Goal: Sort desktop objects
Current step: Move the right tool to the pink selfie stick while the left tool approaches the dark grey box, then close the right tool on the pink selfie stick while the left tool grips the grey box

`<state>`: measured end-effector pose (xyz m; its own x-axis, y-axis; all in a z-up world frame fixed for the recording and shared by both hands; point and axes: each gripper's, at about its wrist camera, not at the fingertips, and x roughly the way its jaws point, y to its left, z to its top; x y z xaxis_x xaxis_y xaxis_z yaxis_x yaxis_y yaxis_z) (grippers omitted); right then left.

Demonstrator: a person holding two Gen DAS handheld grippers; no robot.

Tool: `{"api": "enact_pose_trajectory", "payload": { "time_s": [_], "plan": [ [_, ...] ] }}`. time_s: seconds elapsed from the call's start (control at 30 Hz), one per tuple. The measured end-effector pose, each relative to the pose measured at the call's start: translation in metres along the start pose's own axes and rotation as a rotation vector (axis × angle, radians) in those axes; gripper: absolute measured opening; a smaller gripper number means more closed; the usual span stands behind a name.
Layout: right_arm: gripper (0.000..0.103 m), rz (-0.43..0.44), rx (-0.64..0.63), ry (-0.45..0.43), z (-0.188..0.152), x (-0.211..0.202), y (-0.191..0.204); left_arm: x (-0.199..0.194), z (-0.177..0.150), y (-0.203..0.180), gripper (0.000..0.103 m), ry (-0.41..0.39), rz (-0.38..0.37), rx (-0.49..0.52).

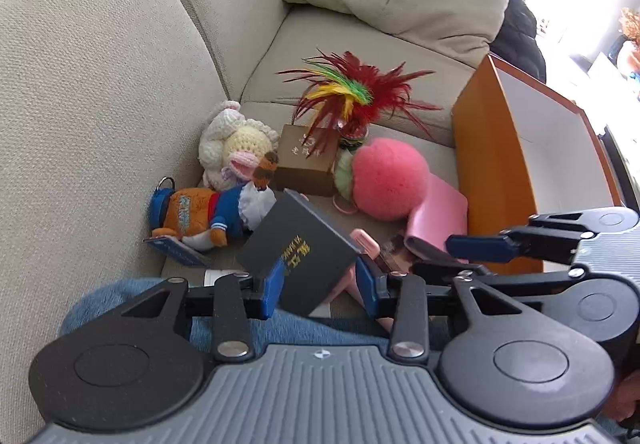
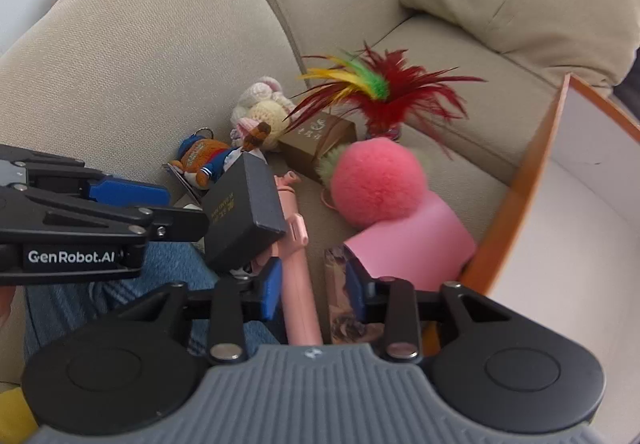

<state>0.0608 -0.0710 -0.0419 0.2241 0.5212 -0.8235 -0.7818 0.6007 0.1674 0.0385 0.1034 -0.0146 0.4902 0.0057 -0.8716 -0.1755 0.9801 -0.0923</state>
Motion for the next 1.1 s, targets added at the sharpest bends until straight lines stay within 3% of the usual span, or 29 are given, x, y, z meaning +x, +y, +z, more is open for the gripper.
{"api": "enact_pose_trajectory", "payload": {
  "time_s": [0.27, 0.47, 0.53, 0.87, 1.0, 1.1],
  "plan": [
    [0.023, 0.032, -0.018, 0.043, 0.025, 0.046, -0.004, 0.032, 0.024, 0.014, 0.056, 0.068, -0.005, -0.087],
    [0.023, 0.052, -0.054, 0.072, 0.03, 0.069, -0.002, 0.05, 0.034, 0.028, 0.057, 0.136, -0.007, -0.156],
    [0.018, 0.071, -0.053, 0.078, 0.032, 0.074, -0.002, 0.052, 0.035, 0.031, 0.058, 0.153, -0.019, -0.175],
    [0.019, 0.183, -0.045, 0.067, 0.029, 0.06, 0.007, 0.047, 0.031, 0.049, 0.065, 0.176, -0.039, -0.267],
    [0.019, 0.183, -0.077, 0.057, 0.027, 0.058, 0.015, 0.049, 0.032, 0.056, 0.067, 0.188, -0.059, -0.301],
    [0.019, 0.226, -0.066, 0.066, 0.027, 0.056, 0.016, 0.054, 0.033, 0.055, 0.067, 0.214, -0.028, -0.294]
  ]
}}
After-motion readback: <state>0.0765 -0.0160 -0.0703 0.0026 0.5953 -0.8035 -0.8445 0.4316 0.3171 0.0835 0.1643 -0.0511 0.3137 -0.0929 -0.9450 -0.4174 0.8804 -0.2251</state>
